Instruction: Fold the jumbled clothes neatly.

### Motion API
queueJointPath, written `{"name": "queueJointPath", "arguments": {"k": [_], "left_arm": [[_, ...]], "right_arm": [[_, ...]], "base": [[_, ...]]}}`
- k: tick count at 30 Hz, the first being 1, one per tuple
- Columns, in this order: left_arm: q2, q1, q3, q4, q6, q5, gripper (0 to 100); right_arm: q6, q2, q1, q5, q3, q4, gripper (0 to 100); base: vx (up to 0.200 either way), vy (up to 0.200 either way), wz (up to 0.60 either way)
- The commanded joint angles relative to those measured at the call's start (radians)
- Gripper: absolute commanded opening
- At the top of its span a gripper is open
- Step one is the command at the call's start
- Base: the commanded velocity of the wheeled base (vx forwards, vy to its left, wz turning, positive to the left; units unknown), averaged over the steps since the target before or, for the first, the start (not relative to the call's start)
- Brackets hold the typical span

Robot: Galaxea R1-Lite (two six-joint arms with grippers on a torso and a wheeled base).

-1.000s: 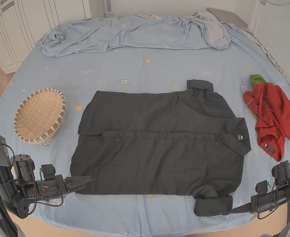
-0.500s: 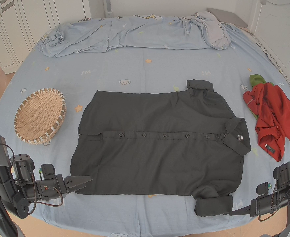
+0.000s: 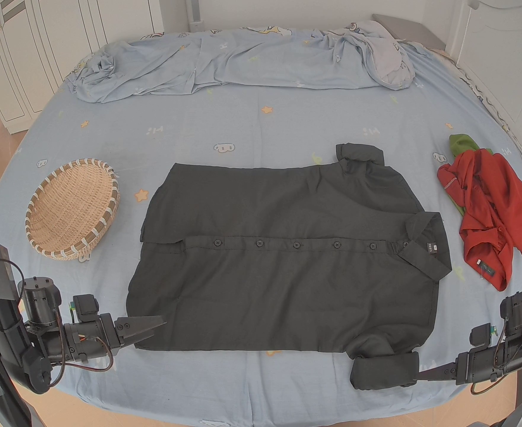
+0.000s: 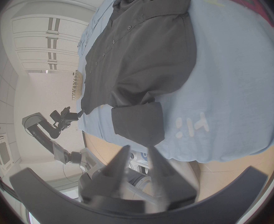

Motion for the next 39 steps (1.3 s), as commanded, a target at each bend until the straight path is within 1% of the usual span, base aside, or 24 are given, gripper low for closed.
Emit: {"name": "queueJointPath", "arguments": {"k": [1,9,13,23,24,34,37,39], "left_arm": [[-0.004,-0.002,0.018,0.0,0.0,0.0,100],[-0.007,-0.001,0.018,0.0,-0.002,0.0,100],[-0.009,0.002,0.018,0.0,-0.002,0.0,100],[-0.004,0.009,0.018,0.0,0.0,0.0,100],[-0.003,0.009,0.018,0.0,-0.002,0.0,100],[0.002,0.013,0.018,0.0,0.0,0.0,100],[0.008,0.024,0.018,0.001,0.0,0.0,100],[0.029,0.042,0.018,0.001,0.003,0.002,100]], "right_arm": [[0.001,0.031,-0.002,-0.001,-0.008,-0.001,100],[0.001,0.138,0.049,-0.001,-0.103,-0.003,100],[0.003,0.16,0.072,-0.001,-0.129,-0.003,100],[0.001,0.203,0.078,-0.007,-0.157,-0.003,100],[0.001,0.207,0.078,-0.007,-0.158,-0.003,0],[0.001,0.22,0.083,-0.005,-0.164,-0.003,0],[0.0,0.198,0.074,-0.005,-0.154,-0.004,0],[0.0,0.155,0.043,-0.005,-0.112,-0.007,0]], "base": [[0.0,0.0,0.0],[0.0,0.0,0.0],[0.0,0.0,0.0],[0.0,0.0,0.0],[0.0,0.0,0.0],[0.0,0.0,0.0],[0.0,0.0,0.0],[0.0,0.0,0.0]]}}
